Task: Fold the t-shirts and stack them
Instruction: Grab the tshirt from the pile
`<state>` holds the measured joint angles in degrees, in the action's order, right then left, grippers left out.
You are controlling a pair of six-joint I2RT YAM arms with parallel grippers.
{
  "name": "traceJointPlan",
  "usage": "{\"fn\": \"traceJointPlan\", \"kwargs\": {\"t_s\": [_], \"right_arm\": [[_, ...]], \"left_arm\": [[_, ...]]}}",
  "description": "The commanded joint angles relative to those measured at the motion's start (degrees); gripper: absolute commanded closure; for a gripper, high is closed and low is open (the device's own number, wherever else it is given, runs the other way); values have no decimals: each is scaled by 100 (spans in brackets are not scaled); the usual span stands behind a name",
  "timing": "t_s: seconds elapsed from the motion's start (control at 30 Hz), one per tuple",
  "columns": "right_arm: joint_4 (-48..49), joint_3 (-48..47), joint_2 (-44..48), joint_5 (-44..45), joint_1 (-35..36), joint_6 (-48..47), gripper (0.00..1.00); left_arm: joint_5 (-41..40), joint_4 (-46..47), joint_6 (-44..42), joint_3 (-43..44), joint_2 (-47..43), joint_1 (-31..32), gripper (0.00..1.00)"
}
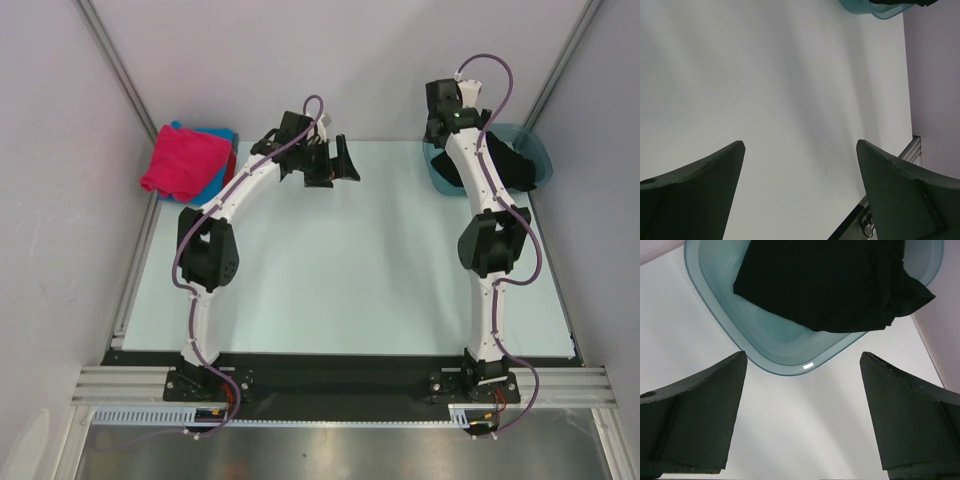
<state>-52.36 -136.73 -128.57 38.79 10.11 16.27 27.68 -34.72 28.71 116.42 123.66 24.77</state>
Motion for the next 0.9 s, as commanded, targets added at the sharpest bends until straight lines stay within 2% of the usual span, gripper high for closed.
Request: {"fn": "traceJointPlan", "kwargs": {"t_s": [0.0, 0.07, 0.17, 0.37, 0.7, 0.87], "right_arm": [[164, -21, 140, 489, -62, -106, 0], [287, 102, 113, 725, -97, -413, 1], [86, 155, -18, 684, -245, -240, 0], [-687, -319, -448, -256, -895, 489, 0], [-1434, -671, -827, -1153, -1590, 728, 1], [-1698, -636, -880, -1347, -1670, 701, 0]], "left_arm": [[150, 264, 108, -84, -113, -43, 0], [185, 299, 117, -102, -105, -52, 0], [220, 325, 152, -102, -96, -87, 0], [299, 457, 293, -190, -70, -122, 0], [334, 571, 258, -287, -158, -236, 0], [677, 651, 381, -287, 27, -342, 0]]}}
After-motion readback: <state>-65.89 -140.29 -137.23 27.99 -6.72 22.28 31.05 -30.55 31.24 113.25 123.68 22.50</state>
